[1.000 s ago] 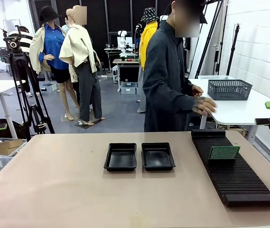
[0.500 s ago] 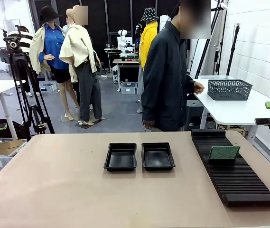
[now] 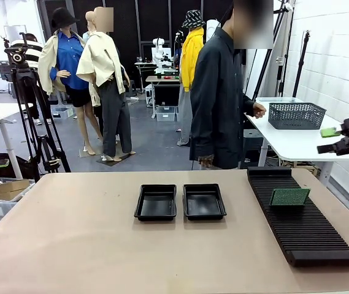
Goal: Inspect and transfer BCBs to ESD trays.
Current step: Pick up the Blank PCB from the PCB Rack and place it in the left ESD tray.
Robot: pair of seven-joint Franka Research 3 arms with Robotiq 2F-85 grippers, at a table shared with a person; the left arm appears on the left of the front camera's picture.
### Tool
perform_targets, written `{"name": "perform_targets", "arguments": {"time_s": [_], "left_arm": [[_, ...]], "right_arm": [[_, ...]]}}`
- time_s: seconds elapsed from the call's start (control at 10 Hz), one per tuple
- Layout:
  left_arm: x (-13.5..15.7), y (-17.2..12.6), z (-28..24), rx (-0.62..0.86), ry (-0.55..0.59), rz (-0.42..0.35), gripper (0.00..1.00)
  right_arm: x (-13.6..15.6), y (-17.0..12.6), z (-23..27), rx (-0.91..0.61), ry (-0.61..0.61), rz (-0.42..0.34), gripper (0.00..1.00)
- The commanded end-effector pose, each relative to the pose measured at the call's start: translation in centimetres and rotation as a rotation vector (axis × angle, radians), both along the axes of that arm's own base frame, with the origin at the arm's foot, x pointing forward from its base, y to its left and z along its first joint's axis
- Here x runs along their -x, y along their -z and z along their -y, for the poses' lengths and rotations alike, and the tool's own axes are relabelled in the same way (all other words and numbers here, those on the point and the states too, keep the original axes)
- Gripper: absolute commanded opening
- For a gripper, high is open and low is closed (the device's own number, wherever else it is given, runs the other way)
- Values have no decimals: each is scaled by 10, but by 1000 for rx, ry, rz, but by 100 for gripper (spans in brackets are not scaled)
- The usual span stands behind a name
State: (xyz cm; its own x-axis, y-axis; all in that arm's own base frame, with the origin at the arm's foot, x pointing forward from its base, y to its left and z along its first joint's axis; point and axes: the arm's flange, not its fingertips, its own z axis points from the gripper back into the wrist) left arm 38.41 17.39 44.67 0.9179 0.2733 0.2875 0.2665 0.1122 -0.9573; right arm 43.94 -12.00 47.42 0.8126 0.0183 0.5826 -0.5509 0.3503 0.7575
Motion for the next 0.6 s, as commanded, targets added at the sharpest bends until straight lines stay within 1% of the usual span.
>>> {"name": "perform_targets", "arguments": {"time_s": [0.0,0.1,0.2,0.5], "left_arm": [[1,-2,-1,-2,-5,4,100],[1,-2,-1,-2,-5,4,100],[1,-2,-1,-2,-5,4,100],[1,-2,-1,-2,-5,4,100]], "right_arm": [[-29,6,-14,155,-119,40,100],[-40,6,-22,224,-172,53,100],[-50,5,-32,323,-259,63,100],[-67,5,-63,557,-443,150,100]]}}
